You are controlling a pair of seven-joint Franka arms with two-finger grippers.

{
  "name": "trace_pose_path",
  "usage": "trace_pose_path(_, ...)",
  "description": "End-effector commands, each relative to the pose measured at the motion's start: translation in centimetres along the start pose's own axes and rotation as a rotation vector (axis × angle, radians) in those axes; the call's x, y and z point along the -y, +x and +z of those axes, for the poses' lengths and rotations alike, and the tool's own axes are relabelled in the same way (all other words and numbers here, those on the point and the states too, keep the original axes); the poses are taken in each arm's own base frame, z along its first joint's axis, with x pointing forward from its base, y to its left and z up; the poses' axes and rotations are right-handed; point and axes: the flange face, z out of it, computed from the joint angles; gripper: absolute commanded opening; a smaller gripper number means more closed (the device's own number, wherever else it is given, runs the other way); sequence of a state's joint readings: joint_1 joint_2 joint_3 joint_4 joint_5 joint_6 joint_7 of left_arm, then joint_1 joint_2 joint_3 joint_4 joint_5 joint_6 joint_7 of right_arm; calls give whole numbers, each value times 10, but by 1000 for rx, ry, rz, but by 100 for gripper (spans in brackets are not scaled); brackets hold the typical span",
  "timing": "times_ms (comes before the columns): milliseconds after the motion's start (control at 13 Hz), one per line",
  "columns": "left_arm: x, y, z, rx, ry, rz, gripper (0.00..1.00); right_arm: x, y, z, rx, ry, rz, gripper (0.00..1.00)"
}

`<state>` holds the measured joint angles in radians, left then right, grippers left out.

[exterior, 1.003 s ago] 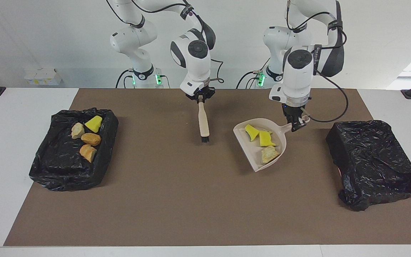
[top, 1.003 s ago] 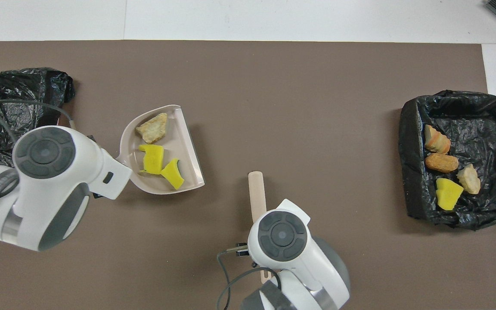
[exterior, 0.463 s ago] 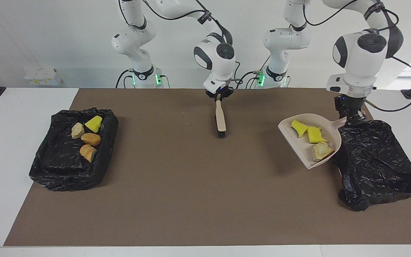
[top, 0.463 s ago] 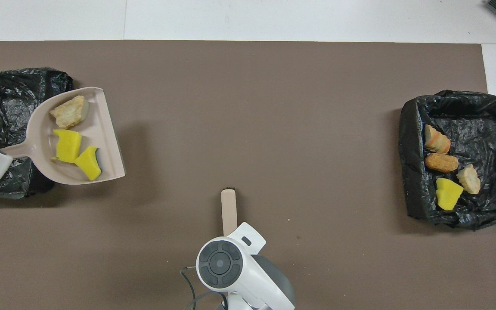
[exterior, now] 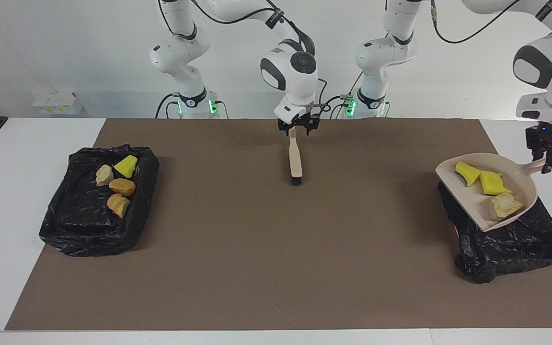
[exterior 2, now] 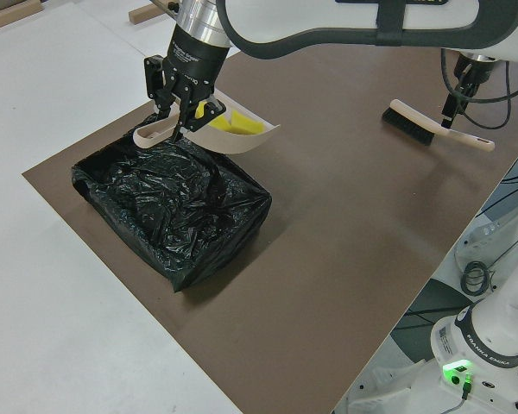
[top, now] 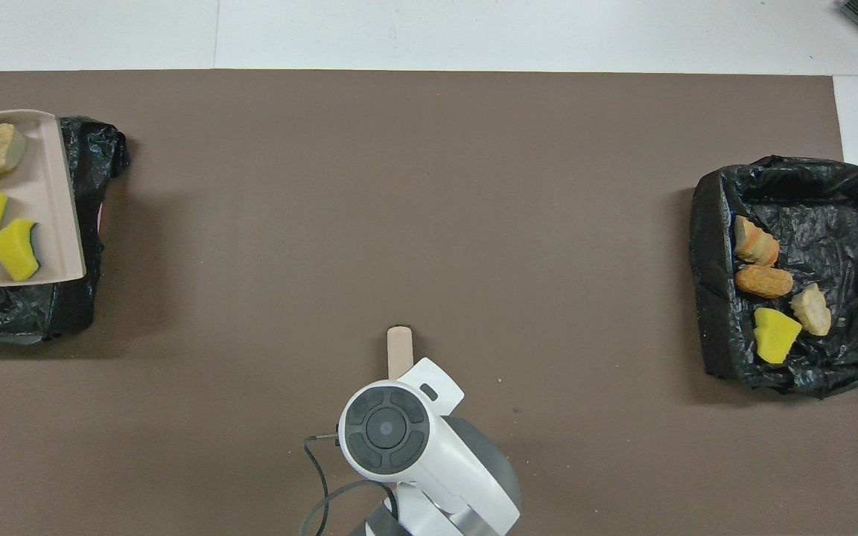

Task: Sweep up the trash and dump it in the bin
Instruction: 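Tip the dustpan into the bin with the left gripper, then release the brush and move the right gripper over the other bin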

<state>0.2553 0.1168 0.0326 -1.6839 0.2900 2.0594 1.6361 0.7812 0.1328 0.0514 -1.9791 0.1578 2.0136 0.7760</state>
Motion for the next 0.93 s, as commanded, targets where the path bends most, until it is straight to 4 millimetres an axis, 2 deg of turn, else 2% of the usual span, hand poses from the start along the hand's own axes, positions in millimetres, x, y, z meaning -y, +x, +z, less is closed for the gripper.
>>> trace_pose_path(0, 13, -23, -2, 64, 2, 17, 0, -32, 34, -60, 24, -23, -24, 100)
trace_pose_path(154, 18, -35, -2, 185, 23, 67, 0, -74, 62, -102, 55, -28, -73, 100)
trace_pose_path(232, 20, -40, -4, 232, 56, 84, 0, -93, 72, -117, 67, -47, -87, 100)
trace_pose_path(386, 19, -50, 4, 333, 59, 118, 0, -126, 88, -136, 72, -83, -108, 100)
trace_pose_path(617, 17, -36, 15, 456, 55, 156, 0, -180, 105, -168, 69, -57, -160, 100)
trace_pose_path(695, 13, -27, 20, 508, 55, 162, 0, -205, 111, -178, 62, -43, -175, 100)
trace_pose_path(849, 9, -23, 18, 546, 50, 155, 0, -251, 127, -185, 63, -24, -210, 100)
